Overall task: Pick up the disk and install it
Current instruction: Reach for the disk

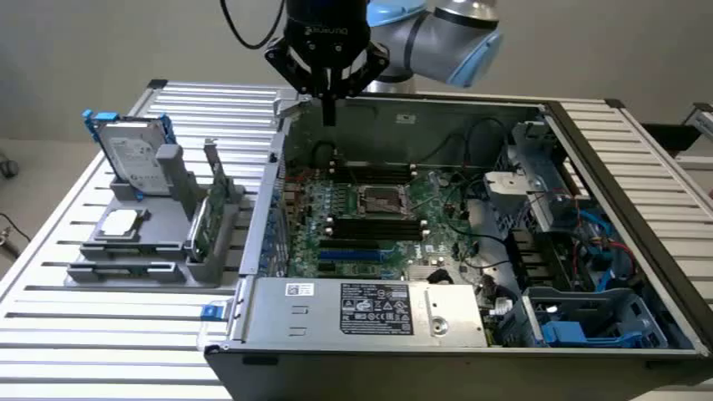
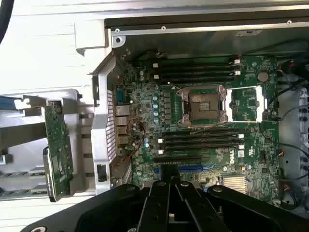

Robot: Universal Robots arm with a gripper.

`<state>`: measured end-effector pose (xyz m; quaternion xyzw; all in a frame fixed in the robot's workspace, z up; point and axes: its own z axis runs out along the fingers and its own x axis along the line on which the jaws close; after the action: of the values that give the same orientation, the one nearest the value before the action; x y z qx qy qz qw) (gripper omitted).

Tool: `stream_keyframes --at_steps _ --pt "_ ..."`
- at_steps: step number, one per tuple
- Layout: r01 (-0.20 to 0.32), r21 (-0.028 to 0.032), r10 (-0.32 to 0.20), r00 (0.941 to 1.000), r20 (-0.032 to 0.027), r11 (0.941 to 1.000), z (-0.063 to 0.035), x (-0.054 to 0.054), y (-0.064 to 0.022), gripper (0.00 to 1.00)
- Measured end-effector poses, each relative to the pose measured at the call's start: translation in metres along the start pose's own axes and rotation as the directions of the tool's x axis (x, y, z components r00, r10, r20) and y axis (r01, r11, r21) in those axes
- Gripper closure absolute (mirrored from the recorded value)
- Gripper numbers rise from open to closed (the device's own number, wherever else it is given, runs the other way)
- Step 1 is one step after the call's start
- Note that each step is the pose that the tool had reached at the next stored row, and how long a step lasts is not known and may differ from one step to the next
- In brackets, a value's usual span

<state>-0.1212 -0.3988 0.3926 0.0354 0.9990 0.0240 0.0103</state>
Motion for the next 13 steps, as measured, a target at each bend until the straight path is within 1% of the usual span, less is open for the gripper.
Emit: stream_keyframes --at_steps 9,13 --pt "0.0 0.0001 0.0 1.0 0.0 1.0 0.0 0.001 0.0001 0.89" --pt "0.0 0.0 0.0 1.0 0.0001 1.0 0.0 0.018 0.0034 0.89"
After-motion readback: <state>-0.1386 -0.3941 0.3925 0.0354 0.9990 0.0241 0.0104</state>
